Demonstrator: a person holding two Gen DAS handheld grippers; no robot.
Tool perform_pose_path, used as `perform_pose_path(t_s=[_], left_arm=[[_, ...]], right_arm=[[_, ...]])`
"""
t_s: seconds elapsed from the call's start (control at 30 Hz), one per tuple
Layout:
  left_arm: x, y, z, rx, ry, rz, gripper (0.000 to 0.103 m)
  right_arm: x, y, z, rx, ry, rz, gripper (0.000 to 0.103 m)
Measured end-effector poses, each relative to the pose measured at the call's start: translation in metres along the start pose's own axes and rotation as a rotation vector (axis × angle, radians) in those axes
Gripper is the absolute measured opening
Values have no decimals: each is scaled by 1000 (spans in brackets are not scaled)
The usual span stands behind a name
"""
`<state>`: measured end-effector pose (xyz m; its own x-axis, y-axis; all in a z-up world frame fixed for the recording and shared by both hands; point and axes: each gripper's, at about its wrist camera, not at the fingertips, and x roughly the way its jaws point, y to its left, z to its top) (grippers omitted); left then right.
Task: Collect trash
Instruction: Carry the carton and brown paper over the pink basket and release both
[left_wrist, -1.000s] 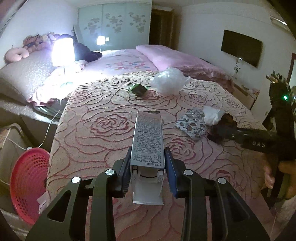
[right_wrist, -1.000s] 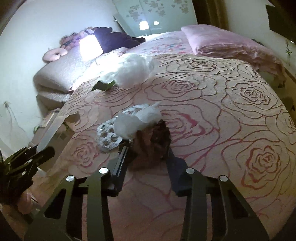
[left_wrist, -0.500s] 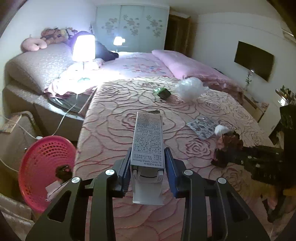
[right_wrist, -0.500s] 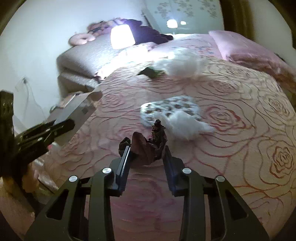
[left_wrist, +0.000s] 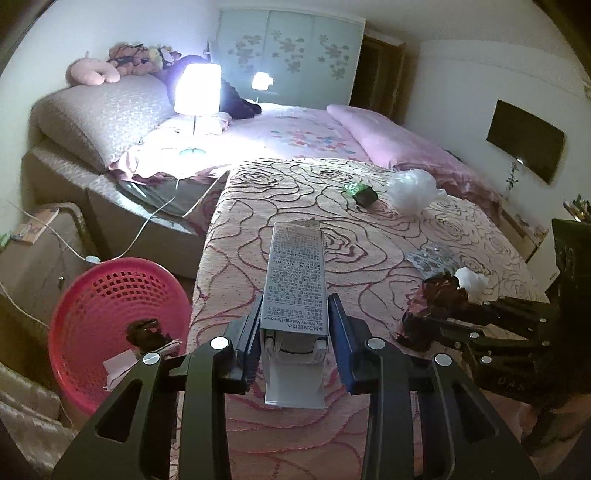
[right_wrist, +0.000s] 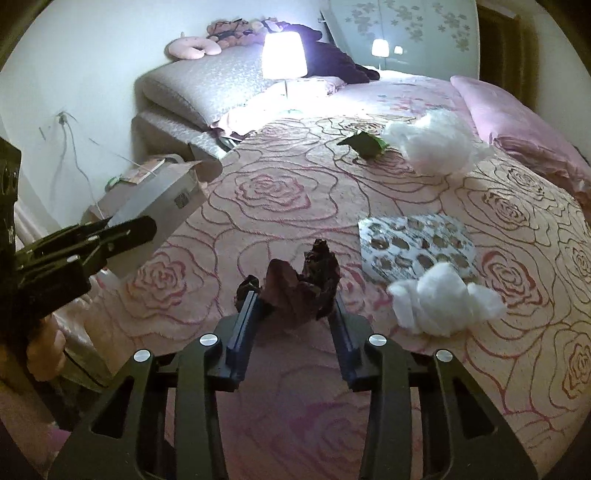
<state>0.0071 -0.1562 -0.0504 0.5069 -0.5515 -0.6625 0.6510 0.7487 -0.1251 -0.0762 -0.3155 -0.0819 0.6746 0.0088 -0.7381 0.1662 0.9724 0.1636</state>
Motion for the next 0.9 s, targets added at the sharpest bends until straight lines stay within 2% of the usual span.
perform_pose_path(t_s=[0.27, 0.4, 0.63, 0.9], left_arm=[[1, 9, 2, -28, 6, 23, 32], [0, 15, 2, -47, 4, 46, 32], [-7, 36, 8, -98, -19, 102, 32], [-21, 70, 17, -156, -61, 202, 32]], right_arm=[[10, -3, 7, 44, 16, 16, 38], [18, 0, 14, 42, 26, 33, 34], [20, 23, 35, -2, 0, 62, 34], [21, 52, 58, -44, -30, 87, 34]])
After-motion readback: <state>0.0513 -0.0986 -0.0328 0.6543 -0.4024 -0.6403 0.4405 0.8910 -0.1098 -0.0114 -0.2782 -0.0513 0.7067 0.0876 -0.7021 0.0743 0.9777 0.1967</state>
